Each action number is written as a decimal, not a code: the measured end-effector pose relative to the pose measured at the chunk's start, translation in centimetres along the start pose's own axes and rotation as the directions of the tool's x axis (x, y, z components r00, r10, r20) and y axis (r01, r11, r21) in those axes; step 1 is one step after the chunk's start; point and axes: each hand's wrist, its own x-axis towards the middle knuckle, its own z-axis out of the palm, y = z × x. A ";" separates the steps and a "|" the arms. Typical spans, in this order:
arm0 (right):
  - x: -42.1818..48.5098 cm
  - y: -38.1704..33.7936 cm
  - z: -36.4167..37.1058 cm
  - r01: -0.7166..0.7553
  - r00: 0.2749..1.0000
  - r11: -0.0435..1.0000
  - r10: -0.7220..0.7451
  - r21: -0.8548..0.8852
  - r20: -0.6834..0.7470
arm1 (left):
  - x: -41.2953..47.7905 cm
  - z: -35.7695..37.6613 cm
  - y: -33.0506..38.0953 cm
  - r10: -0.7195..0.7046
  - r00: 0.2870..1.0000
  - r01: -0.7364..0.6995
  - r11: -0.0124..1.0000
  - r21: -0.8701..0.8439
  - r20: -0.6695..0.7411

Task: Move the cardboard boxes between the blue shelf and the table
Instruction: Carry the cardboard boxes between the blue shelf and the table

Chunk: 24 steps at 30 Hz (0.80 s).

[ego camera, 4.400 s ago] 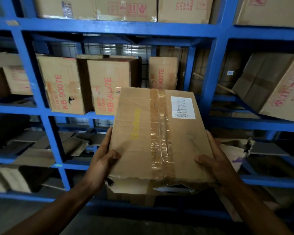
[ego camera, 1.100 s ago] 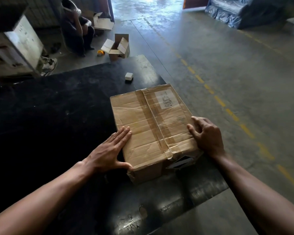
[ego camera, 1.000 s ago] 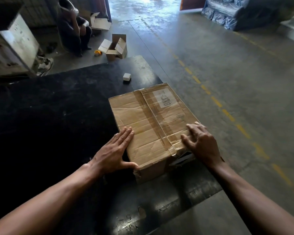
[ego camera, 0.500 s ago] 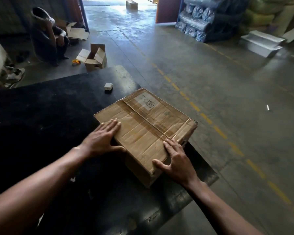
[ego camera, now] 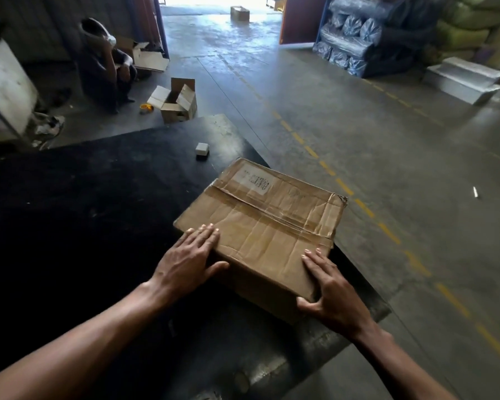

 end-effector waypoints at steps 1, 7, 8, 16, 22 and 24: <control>0.0 0.5 -0.3 -0.018 1.000 1.000 0.018 0.010 -0.022 | 0.5 -0.6 -0.6 -0.006 1.000 0.006 0.998 -0.064 0.001; 0.0 0.2 0.4 -0.060 0.996 0.998 0.061 0.012 -0.059 | 3.0 -3.2 -3.0 -0.144 0.950 0.250 0.883 -0.396 0.277; 0.1 0.2 0.5 -0.065 0.995 0.998 0.066 0.011 -0.072 | 2.6 -3.4 -2.8 -0.171 0.950 0.270 0.870 -0.412 0.261; 2.1 2.6 -1.7 -0.093 0.996 0.980 0.090 -0.175 -0.023 | -8.2 -0.3 5.1 -0.097 0.995 0.096 0.972 -0.214 0.003; 2.9 1.4 -1.4 -0.007 1.000 0.990 0.007 -0.140 0.000 | -6.9 -2.3 2.0 0.150 0.988 -0.151 0.987 -0.045 -0.032; 2.9 0.4 -0.8 0.023 1.000 0.994 -0.022 -0.108 0.007 | -4.0 -3.4 -1.4 0.256 0.955 -0.254 0.967 -0.030 0.152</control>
